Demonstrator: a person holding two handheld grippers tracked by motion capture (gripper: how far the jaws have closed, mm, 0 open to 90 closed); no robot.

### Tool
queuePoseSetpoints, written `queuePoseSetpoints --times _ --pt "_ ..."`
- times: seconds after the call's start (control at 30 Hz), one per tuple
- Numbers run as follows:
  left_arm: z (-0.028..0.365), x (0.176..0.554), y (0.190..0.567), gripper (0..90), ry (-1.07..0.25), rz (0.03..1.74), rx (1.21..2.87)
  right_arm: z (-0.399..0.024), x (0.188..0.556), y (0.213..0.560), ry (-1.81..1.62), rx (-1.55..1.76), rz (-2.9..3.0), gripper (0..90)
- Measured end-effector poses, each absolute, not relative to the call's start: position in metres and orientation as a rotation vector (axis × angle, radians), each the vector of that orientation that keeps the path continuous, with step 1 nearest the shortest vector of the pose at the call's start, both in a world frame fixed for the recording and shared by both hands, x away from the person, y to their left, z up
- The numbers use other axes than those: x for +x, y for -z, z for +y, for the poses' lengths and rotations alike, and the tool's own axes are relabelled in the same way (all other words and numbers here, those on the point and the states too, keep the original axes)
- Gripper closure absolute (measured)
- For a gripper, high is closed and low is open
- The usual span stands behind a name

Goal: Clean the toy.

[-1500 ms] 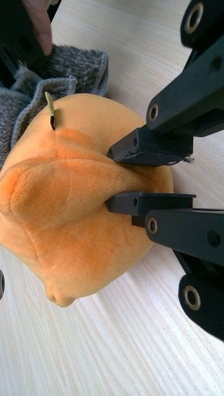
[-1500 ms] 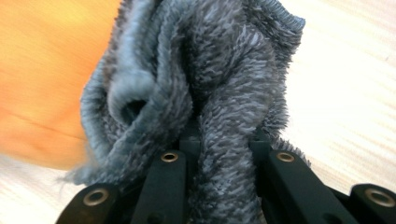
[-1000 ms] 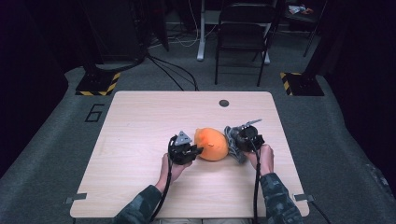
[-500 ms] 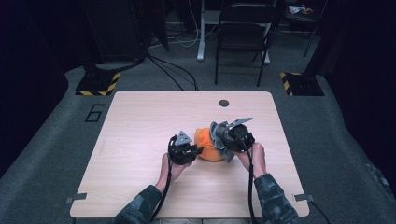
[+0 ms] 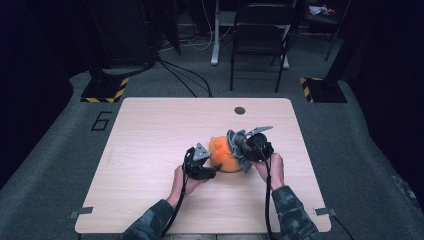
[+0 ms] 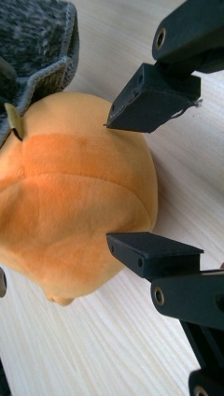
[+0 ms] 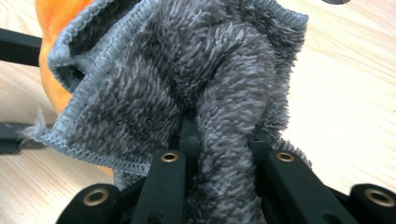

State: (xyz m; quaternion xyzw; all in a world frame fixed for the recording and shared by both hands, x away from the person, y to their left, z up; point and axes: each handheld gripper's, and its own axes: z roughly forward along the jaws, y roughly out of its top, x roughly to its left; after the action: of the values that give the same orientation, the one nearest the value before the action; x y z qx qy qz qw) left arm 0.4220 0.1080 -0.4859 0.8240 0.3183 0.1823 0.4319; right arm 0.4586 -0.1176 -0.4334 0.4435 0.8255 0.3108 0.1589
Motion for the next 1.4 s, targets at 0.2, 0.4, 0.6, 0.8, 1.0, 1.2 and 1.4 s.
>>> queuePoseSetpoints --times 0.2,0.4,0.6,0.8,1.0,1.2,1.4 --pt "0.108 0.423 0.490 66.6 -0.464 0.805 2.026 -0.118 0.458 0.435 -0.898 1.293 2.350 75.4" --pt "0.110 0.423 0.483 76.3 -0.443 0.831 1.987 -0.121 0.456 0.424 -0.922 1.280 2.327 75.4" --pt "0.113 0.422 0.473 77.4 -0.395 0.849 1.952 -0.120 0.447 0.401 -0.999 1.231 2.292 75.4" --pt "0.116 0.422 0.468 77.7 -0.347 0.854 1.933 -0.101 0.433 0.387 -1.062 1.122 2.306 75.4" --pt "0.117 0.424 0.473 77.6 -0.334 0.869 1.941 -0.089 0.440 0.408 -0.988 1.126 2.346 75.4" --pt "0.119 0.427 0.476 77.6 -0.333 0.867 1.944 -0.106 0.451 0.420 -0.947 1.212 2.329 75.4" --pt "0.121 0.429 0.477 77.5 -0.323 0.866 1.948 -0.125 0.461 0.442 -0.891 1.315 2.337 75.4"
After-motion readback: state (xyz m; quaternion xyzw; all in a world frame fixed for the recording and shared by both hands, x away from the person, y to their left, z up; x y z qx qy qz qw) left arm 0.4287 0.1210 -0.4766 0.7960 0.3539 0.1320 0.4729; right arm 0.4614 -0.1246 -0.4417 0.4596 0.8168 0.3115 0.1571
